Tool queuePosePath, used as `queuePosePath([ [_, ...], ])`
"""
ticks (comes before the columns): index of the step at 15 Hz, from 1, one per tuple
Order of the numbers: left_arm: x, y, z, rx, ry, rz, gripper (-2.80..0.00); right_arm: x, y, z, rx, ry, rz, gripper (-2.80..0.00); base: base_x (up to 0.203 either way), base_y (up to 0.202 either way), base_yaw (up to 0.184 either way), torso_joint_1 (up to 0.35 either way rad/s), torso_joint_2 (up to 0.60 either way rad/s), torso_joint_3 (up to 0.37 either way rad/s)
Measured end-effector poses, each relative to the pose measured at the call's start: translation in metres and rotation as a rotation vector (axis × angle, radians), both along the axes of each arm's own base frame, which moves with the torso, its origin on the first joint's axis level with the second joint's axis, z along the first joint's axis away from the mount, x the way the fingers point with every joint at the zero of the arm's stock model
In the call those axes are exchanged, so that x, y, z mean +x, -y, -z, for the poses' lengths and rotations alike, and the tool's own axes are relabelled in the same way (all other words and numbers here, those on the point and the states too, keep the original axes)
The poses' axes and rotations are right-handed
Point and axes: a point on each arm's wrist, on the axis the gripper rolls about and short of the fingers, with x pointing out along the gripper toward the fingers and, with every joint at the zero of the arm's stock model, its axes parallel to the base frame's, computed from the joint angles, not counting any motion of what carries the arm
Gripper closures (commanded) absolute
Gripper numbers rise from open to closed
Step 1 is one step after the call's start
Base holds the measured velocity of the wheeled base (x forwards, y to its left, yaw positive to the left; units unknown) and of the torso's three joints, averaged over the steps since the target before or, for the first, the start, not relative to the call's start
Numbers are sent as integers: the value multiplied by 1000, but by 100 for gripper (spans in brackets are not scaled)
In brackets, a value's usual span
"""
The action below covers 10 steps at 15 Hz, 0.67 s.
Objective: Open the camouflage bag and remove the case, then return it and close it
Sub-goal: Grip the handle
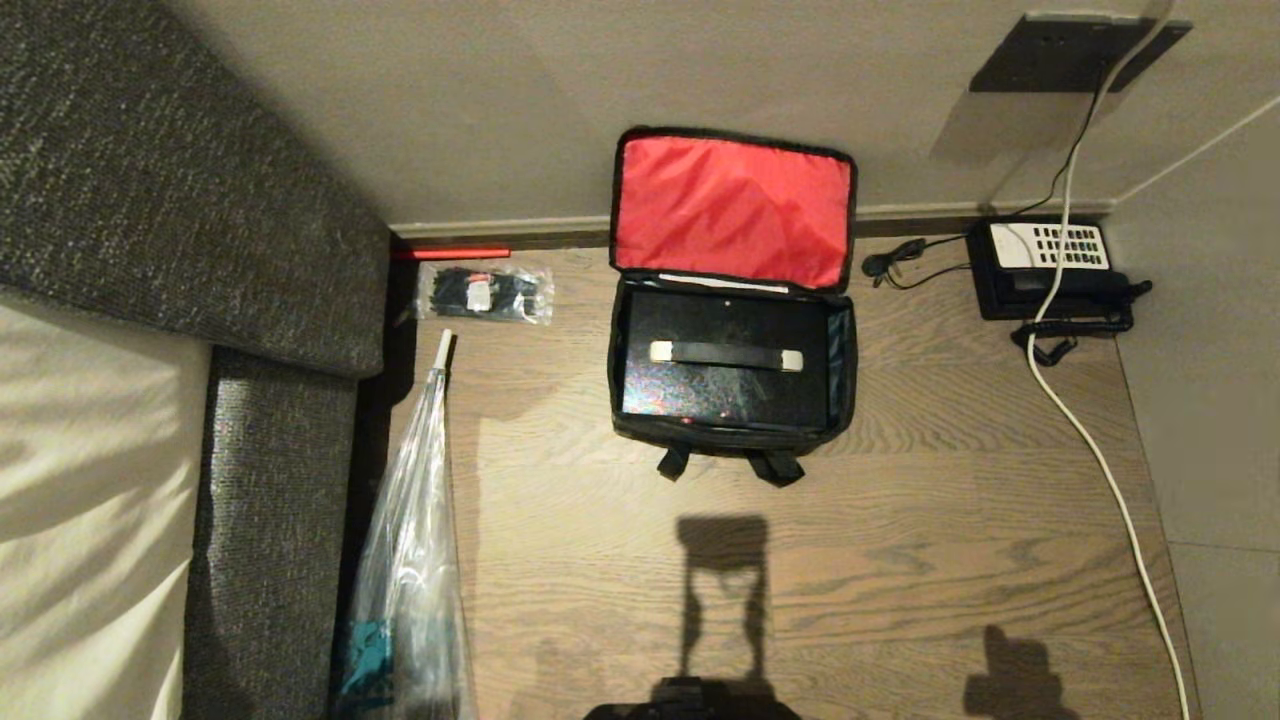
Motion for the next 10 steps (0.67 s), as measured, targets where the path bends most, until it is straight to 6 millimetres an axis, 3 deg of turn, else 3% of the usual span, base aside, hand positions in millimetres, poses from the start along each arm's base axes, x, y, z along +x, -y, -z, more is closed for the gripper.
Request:
queuePosePath([
  [10, 0, 0, 0, 0, 0, 0, 0, 0, 0, 0, -10, -2, -1, 0, 0, 0, 0, 0, 0, 0],
])
